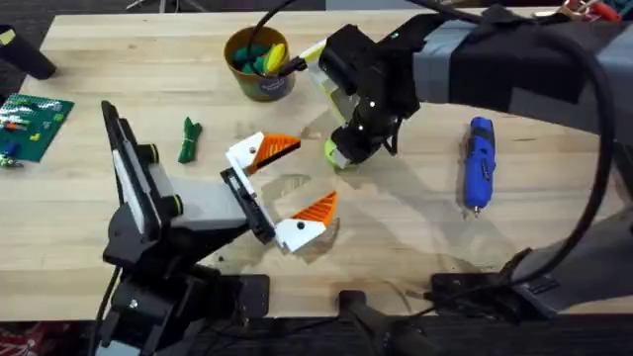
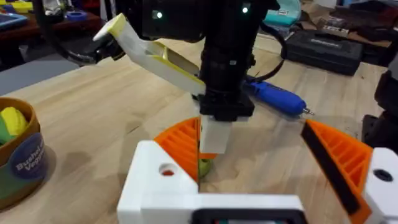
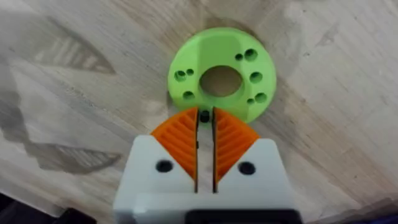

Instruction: Pick up the gripper from the table and insert it into the empty holder that is missing its gripper. Then pick up a screw, insert it into the mounting hole, and use the screwdriver to tighten it. Finally, clean up the table by picking up the vegetable and placing it into the bucket.

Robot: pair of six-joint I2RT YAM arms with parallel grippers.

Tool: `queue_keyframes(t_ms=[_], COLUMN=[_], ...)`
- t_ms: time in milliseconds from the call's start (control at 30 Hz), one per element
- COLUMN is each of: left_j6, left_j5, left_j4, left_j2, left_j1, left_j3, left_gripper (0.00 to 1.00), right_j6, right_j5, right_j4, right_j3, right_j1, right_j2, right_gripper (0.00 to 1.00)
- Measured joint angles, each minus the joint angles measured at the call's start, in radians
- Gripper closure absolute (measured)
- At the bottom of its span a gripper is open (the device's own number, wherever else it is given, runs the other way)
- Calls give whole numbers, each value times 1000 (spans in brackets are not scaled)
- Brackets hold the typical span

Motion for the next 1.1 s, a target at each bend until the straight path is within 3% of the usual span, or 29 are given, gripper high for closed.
queue_keyframes(t_ms=[133, 700, 1100], left_j6=[0, 0, 0], left_j5=[0, 0, 0], left_j4=[0, 0, 0], left_j2=[0, 0, 0], left_j1=[0, 0, 0], left_j3=[0, 0, 0], left_gripper=[9, 9, 9], right_j6=[-4, -6, -6], right_j5=[0, 0, 10], right_j4=[0, -16, -149], right_j3=[4, 18, 183], right_j1=[0, 0, -32], right_j2=[9, 11, 12], right_gripper=[991, 995, 995])
